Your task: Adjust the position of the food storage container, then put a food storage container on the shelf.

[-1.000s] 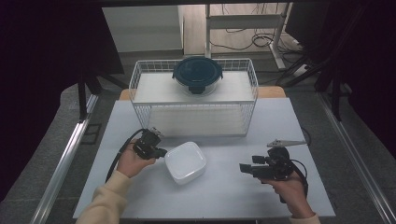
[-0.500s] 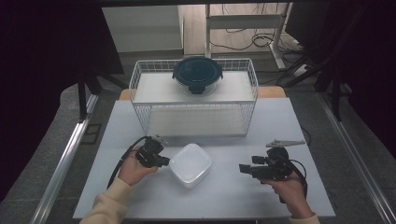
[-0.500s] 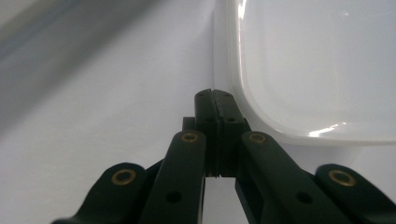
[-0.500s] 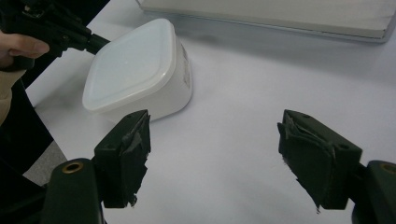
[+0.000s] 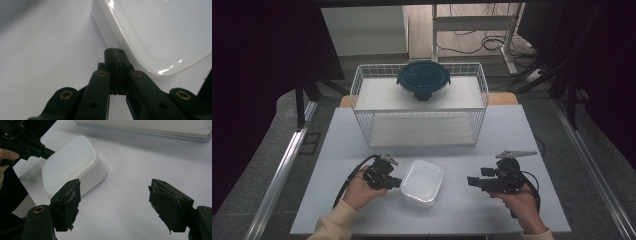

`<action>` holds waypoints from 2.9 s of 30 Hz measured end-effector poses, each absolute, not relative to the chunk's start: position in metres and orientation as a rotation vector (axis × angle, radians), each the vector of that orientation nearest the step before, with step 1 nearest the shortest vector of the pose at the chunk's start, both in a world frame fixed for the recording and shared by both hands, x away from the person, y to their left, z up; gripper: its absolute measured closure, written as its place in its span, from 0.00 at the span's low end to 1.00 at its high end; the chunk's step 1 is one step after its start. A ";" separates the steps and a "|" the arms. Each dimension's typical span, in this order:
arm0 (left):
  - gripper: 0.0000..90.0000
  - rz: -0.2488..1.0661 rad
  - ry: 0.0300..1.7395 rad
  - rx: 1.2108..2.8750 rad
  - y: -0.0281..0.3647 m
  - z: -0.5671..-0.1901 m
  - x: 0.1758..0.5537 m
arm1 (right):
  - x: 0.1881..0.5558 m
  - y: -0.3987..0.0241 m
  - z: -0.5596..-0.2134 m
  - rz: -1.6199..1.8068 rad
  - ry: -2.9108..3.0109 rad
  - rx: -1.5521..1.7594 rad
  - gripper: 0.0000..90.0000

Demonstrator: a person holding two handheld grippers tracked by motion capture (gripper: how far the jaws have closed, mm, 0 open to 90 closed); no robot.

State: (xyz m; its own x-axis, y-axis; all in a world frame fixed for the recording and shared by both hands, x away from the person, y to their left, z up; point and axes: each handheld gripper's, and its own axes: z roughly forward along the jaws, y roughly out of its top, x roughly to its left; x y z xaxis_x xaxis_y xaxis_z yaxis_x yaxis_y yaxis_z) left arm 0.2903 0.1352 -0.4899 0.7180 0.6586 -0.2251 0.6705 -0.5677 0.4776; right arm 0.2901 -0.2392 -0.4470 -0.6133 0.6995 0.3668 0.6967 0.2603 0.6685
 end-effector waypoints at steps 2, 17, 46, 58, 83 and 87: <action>1.00 -0.044 1.003 2.380 0.133 -0.492 0.287 | 0.290 -0.239 -0.447 1.317 2.492 1.381 0.28; 1.00 -0.092 1.005 2.322 0.121 -0.493 0.267 | 0.290 -0.237 -0.448 1.316 2.500 1.373 0.28; 0.27 0.080 1.258 1.817 0.197 -0.445 0.245 | 0.285 -0.242 -0.436 1.349 2.409 1.332 0.24; 0.26 0.029 1.257 1.802 0.194 -0.449 0.247 | 0.279 -0.244 -0.433 1.374 2.407 1.332 0.23; 0.32 -0.161 1.255 1.751 0.173 -0.474 0.263 | 0.282 -0.210 -0.449 1.467 2.469 1.406 0.33; 0.34 -0.207 1.258 1.755 0.165 -0.478 0.271 | 0.281 -0.199 -0.455 1.426 2.505 1.405 0.34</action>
